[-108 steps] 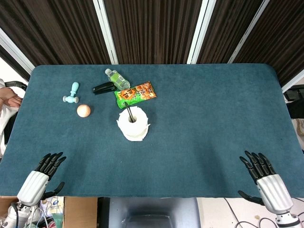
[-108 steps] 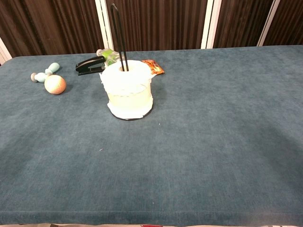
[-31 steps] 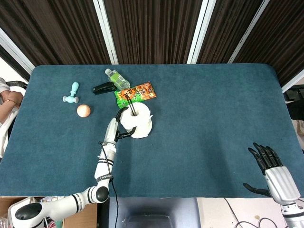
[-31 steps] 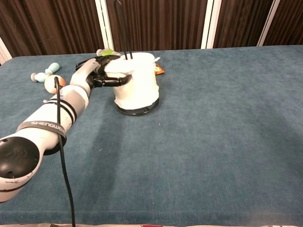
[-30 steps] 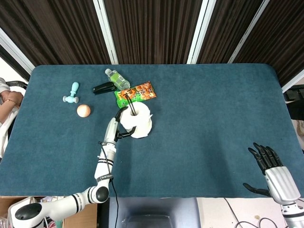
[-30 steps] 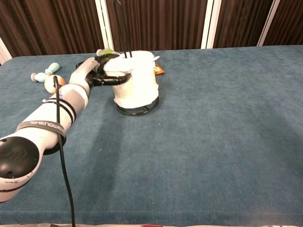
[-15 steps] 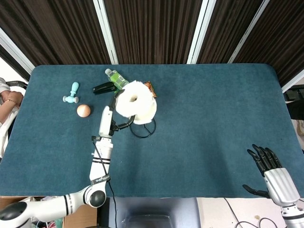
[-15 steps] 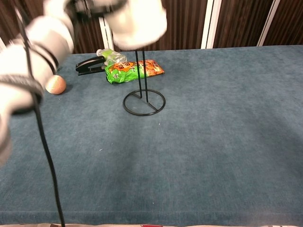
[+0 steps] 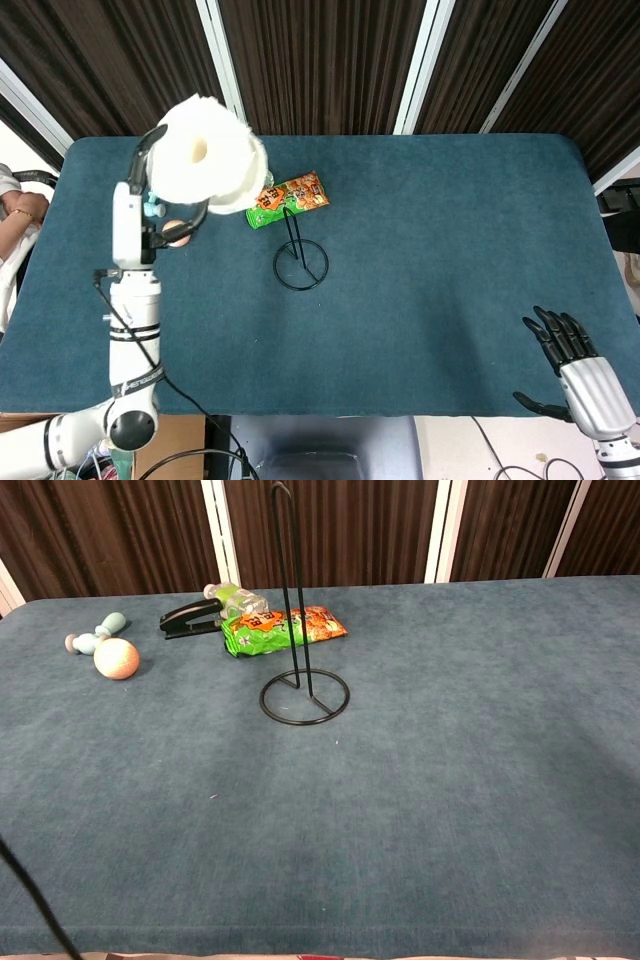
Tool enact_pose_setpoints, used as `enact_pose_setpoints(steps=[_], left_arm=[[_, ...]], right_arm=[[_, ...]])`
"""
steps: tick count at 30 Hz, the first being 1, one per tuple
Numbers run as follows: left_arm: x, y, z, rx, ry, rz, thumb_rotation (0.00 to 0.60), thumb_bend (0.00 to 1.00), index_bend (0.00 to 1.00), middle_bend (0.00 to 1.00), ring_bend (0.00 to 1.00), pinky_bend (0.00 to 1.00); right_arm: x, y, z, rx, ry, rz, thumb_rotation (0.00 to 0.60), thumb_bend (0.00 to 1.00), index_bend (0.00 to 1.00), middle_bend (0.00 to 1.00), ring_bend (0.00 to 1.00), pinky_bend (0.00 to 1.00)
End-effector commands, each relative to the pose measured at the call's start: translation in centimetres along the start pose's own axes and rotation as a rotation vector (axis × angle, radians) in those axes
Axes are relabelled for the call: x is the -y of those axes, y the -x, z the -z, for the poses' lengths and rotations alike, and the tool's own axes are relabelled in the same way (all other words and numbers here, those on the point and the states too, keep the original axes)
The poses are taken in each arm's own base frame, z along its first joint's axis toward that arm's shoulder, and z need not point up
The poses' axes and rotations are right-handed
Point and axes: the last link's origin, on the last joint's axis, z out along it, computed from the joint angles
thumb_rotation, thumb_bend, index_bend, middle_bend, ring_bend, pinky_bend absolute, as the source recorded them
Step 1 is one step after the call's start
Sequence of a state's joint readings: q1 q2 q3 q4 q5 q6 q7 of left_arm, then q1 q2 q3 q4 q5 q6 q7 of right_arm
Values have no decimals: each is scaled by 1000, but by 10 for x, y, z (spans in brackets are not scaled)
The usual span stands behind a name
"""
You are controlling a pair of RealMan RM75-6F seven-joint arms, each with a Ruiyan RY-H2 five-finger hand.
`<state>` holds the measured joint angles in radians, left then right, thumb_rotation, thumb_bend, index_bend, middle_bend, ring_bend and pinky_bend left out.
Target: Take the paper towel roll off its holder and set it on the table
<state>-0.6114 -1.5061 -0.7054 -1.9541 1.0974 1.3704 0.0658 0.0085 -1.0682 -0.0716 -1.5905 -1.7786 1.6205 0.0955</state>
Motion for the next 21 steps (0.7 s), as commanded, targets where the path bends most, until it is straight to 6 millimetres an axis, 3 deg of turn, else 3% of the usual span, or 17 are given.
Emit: enact_pose_setpoints(steps=[1, 6, 10, 12, 16, 18, 21], left_arm=[[60, 1, 32, 63, -106, -69, 600, 774, 832, 862, 982, 1000], [126, 21, 70, 99, -182, -167, 600, 769, 837, 863, 980, 1000], [163, 41, 89, 139, -256, -180, 600, 747, 837, 847, 915, 968], [176, 50, 95, 159, -274, -202, 600, 727, 830, 829, 834, 801], [190, 65, 101, 170, -284, -267, 600, 699, 838, 851, 781, 443], [193, 72, 103, 193, -291, -252, 600, 644, 776, 789, 690, 319], [195, 75, 103, 214, -300, -234, 600, 567, 550, 568, 436, 146]], right_arm=[[2, 1, 0, 3, -5, 1, 600, 84, 0, 0, 0, 0], [4, 4, -2, 19, -16, 12, 600, 83, 0, 0, 0, 0], [4, 4, -1, 20, -14, 10, 600, 83, 0, 0, 0, 0], [3, 3, -1, 16, -9, 7, 600, 84, 0, 0, 0, 0], [2, 4, -1, 18, -7, 6, 600, 84, 0, 0, 0, 0], [2, 3, 0, 18, -5, 6, 600, 84, 0, 0, 0, 0], [1, 3, 0, 14, -1, 3, 600, 84, 0, 0, 0, 0]])
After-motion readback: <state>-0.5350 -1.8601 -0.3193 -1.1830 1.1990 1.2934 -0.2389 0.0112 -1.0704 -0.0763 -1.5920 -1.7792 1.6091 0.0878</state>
